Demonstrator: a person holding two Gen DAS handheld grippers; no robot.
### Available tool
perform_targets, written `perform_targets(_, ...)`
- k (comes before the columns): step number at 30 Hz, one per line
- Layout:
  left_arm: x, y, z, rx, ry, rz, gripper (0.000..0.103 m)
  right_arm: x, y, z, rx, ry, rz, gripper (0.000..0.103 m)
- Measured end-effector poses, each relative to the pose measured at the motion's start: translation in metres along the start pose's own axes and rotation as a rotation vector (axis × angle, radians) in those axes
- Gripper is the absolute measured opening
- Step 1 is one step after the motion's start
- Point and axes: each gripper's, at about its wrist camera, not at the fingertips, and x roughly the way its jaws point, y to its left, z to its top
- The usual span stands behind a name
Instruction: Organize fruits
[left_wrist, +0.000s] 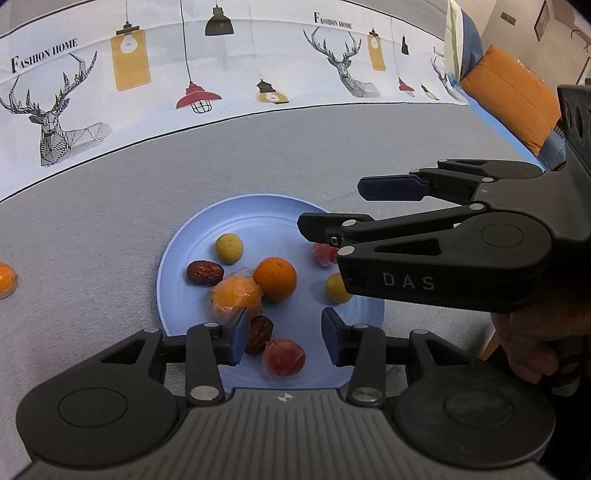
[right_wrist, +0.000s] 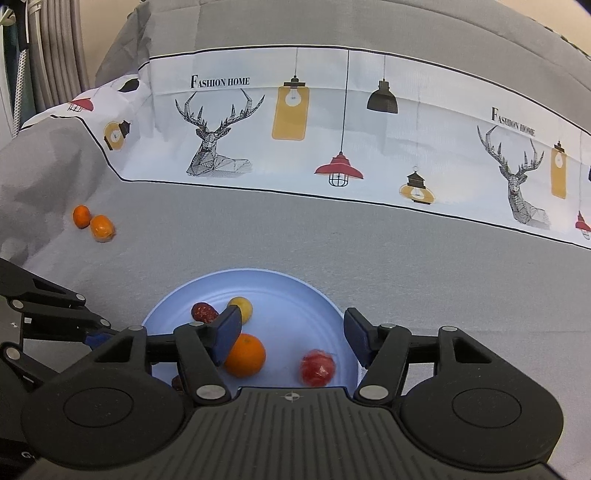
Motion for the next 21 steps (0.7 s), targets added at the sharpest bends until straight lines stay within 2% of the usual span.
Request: perform_targets(21,-0.0022,0.0029,-0.0010,-0.013,-0.004,0.011,0.047,-0.0008,-0.0044,0.0007,0.020,-0.013,-0.029,0.064)
